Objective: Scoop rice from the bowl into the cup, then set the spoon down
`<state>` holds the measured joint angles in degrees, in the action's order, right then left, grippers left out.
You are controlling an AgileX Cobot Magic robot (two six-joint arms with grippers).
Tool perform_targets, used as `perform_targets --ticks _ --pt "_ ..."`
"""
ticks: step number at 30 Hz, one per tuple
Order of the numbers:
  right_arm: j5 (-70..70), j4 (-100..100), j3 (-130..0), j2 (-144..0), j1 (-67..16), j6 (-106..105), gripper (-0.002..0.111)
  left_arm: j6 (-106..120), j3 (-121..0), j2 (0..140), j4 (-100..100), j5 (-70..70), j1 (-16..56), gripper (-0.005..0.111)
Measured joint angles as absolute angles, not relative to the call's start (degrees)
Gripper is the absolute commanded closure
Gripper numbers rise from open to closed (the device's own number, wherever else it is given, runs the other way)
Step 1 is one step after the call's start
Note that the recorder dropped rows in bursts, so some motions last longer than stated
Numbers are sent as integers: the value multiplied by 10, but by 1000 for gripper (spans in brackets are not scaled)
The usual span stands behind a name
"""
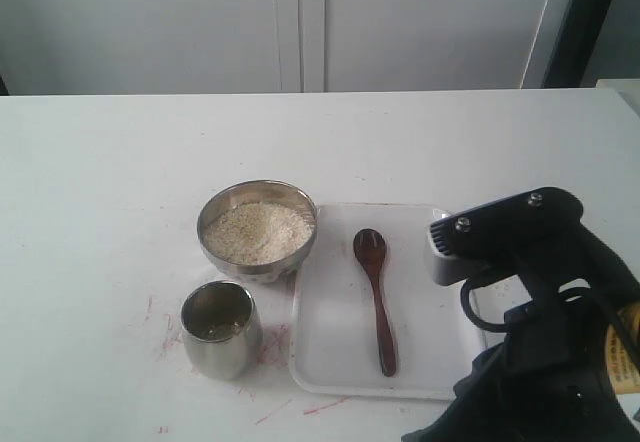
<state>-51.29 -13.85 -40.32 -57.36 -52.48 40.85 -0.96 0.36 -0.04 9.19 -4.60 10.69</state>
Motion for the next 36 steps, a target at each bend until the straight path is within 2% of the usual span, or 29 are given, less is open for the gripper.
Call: perform_targets --ticks 12,20,28,36 --pt "-500 -194 -401 -562 -525 397 108 -10 4 0 92 -46 107 92" --pt "-332 -387 -388 -561 -522 396 108 -10 4 0 92 -46 107 92" --pt "-147 -405 -333 -517 -430 396 108 -10 4 0 92 -46 107 92" --pt "-89 -403 -272 -422 -323 432 108 -10 4 0 92 -46 107 92"
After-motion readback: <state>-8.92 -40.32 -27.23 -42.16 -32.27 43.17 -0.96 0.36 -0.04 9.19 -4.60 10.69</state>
